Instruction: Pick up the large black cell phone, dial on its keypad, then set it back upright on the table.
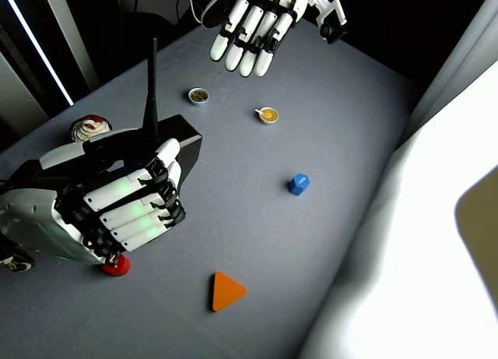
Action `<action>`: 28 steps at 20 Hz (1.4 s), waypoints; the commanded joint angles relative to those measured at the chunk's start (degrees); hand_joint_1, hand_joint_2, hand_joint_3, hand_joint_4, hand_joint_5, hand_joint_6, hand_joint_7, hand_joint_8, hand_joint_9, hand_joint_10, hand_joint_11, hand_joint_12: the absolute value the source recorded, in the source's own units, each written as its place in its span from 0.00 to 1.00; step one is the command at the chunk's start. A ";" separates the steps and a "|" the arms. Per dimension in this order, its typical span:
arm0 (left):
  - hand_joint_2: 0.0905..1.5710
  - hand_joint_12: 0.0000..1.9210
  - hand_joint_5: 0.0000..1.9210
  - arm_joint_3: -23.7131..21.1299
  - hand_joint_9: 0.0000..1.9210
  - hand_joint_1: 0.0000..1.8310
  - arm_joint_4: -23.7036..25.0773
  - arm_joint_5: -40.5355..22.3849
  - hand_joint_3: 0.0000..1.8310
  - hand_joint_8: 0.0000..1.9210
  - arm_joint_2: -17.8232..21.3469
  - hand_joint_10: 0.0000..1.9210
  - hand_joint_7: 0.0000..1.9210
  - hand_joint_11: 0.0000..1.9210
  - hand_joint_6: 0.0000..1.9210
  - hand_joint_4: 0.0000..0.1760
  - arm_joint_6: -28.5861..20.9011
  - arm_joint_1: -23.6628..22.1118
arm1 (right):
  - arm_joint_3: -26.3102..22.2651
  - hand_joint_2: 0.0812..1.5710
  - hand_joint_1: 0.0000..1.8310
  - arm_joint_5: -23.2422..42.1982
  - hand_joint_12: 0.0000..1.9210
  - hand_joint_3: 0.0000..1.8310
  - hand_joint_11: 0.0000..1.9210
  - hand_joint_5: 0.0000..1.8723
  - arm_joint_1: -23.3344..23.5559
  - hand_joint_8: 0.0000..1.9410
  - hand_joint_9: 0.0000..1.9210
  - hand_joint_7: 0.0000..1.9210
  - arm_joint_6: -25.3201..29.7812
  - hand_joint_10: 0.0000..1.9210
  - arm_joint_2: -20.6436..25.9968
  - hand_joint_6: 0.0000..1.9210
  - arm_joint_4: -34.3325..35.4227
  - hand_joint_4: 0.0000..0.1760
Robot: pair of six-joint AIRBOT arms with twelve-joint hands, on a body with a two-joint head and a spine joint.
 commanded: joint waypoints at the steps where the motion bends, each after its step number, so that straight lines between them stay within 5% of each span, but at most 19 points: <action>1: 0.82 0.42 0.15 0.07 0.20 0.03 -4.54 -5.00 0.00 0.00 -0.08 0.00 0.20 0.02 0.00 0.00 0.07 -1.15 | 0.01 0.73 0.81 7.88 0.82 0.00 0.45 0.48 0.52 0.70 0.38 0.37 0.82 0.75 0.49 0.42 -0.09 0.00; 28: 0.82 0.44 0.15 -0.13 0.20 0.02 -5.29 -5.03 0.00 0.00 0.53 0.00 0.19 0.02 0.00 0.00 0.07 -0.65 | 1.34 0.73 0.81 7.88 0.78 0.00 0.47 0.48 0.94 0.69 0.39 0.36 -0.40 0.74 -1.58 0.44 -2.26 0.00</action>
